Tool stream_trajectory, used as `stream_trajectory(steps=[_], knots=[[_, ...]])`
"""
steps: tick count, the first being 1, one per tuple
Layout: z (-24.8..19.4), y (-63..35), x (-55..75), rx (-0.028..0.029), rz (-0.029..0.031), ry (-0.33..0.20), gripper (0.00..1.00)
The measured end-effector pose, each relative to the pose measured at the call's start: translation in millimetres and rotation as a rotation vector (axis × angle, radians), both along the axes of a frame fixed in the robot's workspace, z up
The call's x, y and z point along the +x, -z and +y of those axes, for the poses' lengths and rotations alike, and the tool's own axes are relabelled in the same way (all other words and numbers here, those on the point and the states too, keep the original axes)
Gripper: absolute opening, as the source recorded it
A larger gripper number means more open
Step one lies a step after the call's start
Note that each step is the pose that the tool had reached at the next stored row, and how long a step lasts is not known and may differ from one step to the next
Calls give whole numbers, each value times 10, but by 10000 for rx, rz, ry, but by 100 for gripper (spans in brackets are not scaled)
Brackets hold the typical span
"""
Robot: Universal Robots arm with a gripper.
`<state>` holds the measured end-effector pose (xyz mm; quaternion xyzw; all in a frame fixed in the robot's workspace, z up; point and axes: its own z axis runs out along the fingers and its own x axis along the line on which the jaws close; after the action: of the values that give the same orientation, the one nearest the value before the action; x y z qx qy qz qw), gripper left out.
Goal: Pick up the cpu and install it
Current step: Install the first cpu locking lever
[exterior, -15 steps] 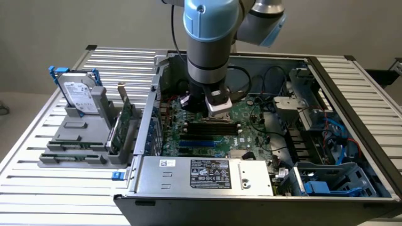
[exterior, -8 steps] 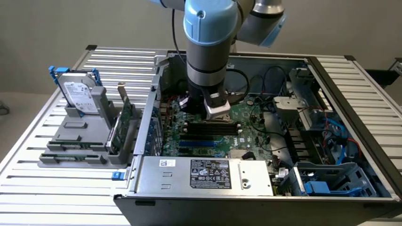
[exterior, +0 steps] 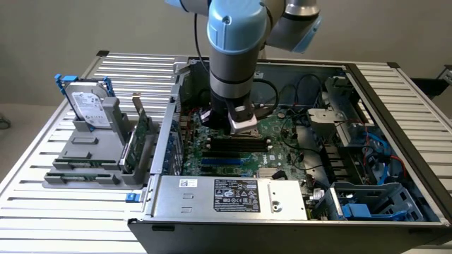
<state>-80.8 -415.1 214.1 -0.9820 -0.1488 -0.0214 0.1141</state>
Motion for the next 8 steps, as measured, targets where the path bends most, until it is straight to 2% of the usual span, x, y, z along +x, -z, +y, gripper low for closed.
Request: stream_trajectory(steps=[3, 8], knots=[[19, 24, -1, -22, 32, 1, 11], [54, 59, -1, -32, 34, 0, 11]])
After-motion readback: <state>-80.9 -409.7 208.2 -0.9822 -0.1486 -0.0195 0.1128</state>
